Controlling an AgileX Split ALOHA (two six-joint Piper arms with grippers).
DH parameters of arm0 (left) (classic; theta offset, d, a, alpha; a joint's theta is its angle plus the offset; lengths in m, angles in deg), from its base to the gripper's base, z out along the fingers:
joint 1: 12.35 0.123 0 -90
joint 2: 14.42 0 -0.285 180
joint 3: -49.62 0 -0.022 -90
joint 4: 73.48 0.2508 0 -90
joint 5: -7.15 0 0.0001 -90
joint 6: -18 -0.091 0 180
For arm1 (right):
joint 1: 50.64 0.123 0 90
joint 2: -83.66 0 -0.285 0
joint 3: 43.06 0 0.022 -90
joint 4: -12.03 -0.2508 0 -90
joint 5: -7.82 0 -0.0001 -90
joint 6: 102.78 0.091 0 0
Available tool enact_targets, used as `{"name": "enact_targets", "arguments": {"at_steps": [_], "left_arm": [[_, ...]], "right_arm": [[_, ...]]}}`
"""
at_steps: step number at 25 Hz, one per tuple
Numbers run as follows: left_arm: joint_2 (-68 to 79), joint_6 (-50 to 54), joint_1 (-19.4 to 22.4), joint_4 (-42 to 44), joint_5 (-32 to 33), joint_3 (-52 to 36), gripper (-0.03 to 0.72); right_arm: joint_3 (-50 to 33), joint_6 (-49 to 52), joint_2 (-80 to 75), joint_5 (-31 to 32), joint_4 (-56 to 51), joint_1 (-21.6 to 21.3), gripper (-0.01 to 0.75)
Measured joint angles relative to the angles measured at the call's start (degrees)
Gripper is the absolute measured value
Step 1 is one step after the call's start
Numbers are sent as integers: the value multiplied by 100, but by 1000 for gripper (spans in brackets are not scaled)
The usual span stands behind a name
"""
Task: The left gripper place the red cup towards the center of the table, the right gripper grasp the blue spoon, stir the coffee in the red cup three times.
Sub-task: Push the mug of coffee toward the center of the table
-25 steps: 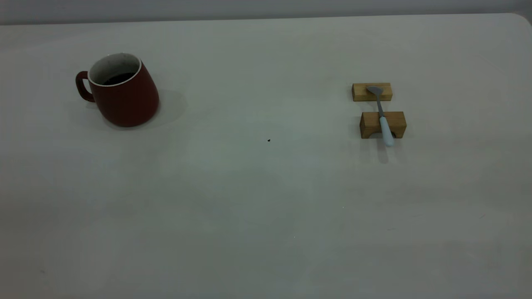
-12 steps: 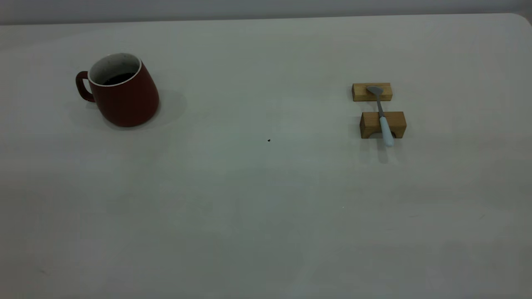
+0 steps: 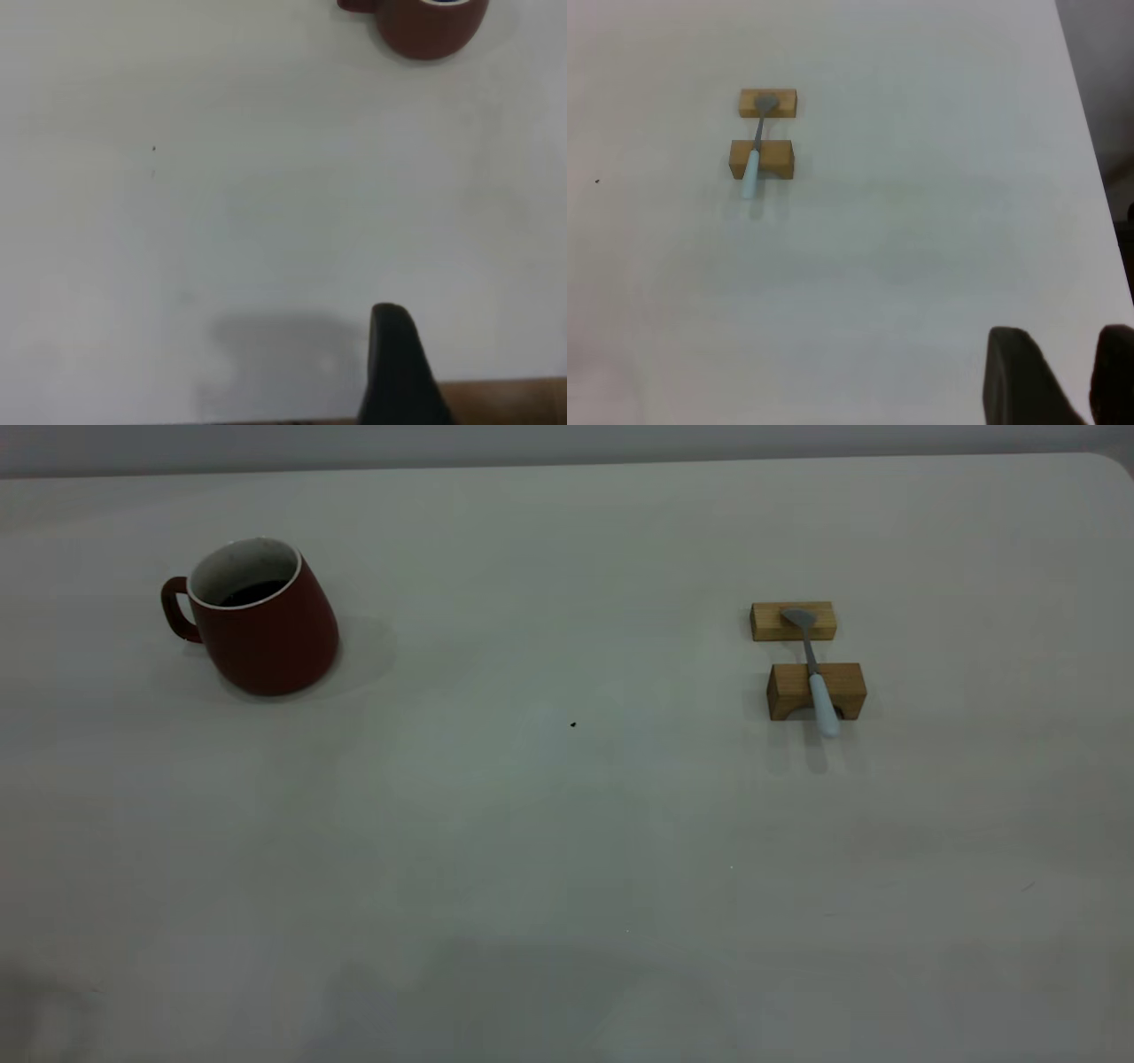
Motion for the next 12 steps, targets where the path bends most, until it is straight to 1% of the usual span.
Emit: {"name": "enact_targets", "arguments": {"at_steps": [4,12], "left_arm": [[1046,-17,0,3,-472,356,535],[2577,-28,0,3,-630,1050,535]], "right_arm": [[0,0,0,0,0,0,240],[0,0,0,0,0,0,240]]}}
